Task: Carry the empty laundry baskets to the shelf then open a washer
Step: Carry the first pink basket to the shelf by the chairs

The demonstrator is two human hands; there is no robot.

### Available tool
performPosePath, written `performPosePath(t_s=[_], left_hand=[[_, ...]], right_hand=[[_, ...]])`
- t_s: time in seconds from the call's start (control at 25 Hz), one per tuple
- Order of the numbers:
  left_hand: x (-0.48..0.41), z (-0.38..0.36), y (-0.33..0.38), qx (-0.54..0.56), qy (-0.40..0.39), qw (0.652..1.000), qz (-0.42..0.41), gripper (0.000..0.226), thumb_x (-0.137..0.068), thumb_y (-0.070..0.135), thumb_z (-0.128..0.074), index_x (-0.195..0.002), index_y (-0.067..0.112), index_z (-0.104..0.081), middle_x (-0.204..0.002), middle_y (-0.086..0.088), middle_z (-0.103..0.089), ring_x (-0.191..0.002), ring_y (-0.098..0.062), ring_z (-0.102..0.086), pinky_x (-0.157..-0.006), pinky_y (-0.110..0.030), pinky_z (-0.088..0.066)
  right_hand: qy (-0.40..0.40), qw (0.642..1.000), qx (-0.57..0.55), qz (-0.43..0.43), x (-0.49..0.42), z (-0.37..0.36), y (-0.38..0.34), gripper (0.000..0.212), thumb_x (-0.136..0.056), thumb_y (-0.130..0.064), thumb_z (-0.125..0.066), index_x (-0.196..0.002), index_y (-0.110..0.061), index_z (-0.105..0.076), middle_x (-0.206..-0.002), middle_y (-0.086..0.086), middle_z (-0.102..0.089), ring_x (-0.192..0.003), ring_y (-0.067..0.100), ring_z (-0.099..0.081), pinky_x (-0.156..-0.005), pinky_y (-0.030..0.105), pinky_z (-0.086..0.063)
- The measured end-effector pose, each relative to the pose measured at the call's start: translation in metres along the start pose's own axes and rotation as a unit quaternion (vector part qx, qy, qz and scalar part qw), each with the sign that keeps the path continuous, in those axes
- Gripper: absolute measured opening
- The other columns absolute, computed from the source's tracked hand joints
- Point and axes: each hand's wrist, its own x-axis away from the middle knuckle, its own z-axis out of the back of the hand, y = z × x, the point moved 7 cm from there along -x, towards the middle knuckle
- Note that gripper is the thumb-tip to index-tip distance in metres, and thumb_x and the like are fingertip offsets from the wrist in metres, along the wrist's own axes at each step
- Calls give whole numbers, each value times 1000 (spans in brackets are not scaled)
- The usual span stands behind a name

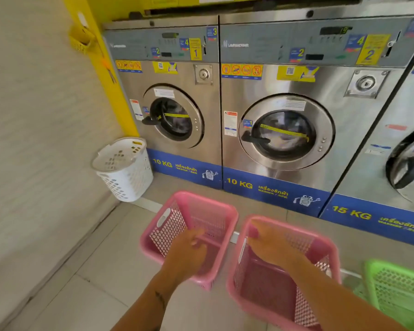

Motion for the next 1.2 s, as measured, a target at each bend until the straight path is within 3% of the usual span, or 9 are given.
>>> performPosePath(t_s=[0.16, 0.28, 0.48, 0.56, 0.72, 0.8, 0.92, 1.0, 1.2], left_hand=[[-49, 10, -43, 13, -22, 999, 25, 38, -81, 11, -61, -101, 43, -56, -104, 18, -53, -98, -7, -56, -85, -38, -57], [-93, 12, -84, 1, -43, 998, 44, 43, -81, 14, -59, -119, 32, -52, -109, 13, -54, -101, -15, -59, -83, -39, -58], [-188, 16, -177, -150, -82, 985, 24, 63, -84, 26, -56, -142, 27, -33, -142, 7, -41, -131, -18, -40, -108, -39, -36], [-224, 18, -215, -190, -106, 976, 19, 69, -84, 31, -53, -147, 27, -24, -151, 5, -32, -138, -22, -31, -113, -43, -29], [-295, 26, -286, -250, -112, 961, -33, 75, -81, 32, -57, -146, 24, -21, -152, 0, -31, -137, -26, -32, -110, -49, -37], [-324, 26, -318, -276, -108, 953, -65, 75, -79, 32, -61, -143, 23, -24, -149, -3, -34, -133, -28, -37, -105, -49, -42], [-360, 14, -358, -299, -103, 943, -99, 79, -77, 29, -66, -144, 22, -23, -149, -7, -33, -136, -29, -34, -108, -47, -37], [-380, -1, -386, -316, -113, 935, -114, 94, -74, 26, -70, -149, 20, -13, -153, -11, -25, -140, -31, -29, -110, -49, -36], [-394, -26, -421, -314, -130, 931, -131, 123, -67, 23, -81, -153, 21, 7, -160, -16, -4, -144, -36, -22, -101, -51, -45]], right_hand=[[-58, 998, -11, -30, -47, -38, -7, 33, -88, -1, -52, -117, -15, -58, -75, -15, -53, -66, 4, -58, -60, 10, -42], [-76, 993, -40, -82, -80, -72, -4, 47, -86, -4, -54, -132, -12, -55, -114, 5, -68, -93, 14, -68, -63, 11, -44], [-59, 984, -40, -166, -152, -142, 9, 53, -88, -11, -53, -139, -17, -44, -139, 13, -53, -111, 27, -62, -92, 40, -55], [-51, 975, -44, -213, -175, -171, 19, 58, -88, -11, -55, -143, -22, -39, -146, 9, -48, -115, 31, -62, -85, 43, -59], [-4, 967, -13, -256, -217, -222, 45, 63, -85, -2, -54, -140, -27, -37, -147, 4, -43, -113, 31, -63, -53, 11, -44], [17, 959, 16, -281, -228, -239, 62, 69, -81, 3, -54, -140, -28, -33, -146, 5, -40, -113, 33, -61, -45, 10, -41], [49, 954, 25, -294, -244, -259, 84, 79, -77, 4, -54, -142, -31, -26, -140, 9, -40, -124, 37, -49, -76, 45, -59], [58, 949, 45, -306, -256, -279, 96, 84, -80, -2, -56, -148, -31, -16, -144, 14, -36, -133, 40, -39, -98, 60, -47], [95, 936, 102, -325, -263, -302, 109, 86, -89, -12, -58, -152, -32, -4, -149, 28, -24, -111, 56, -55, -74, 60, -56]])
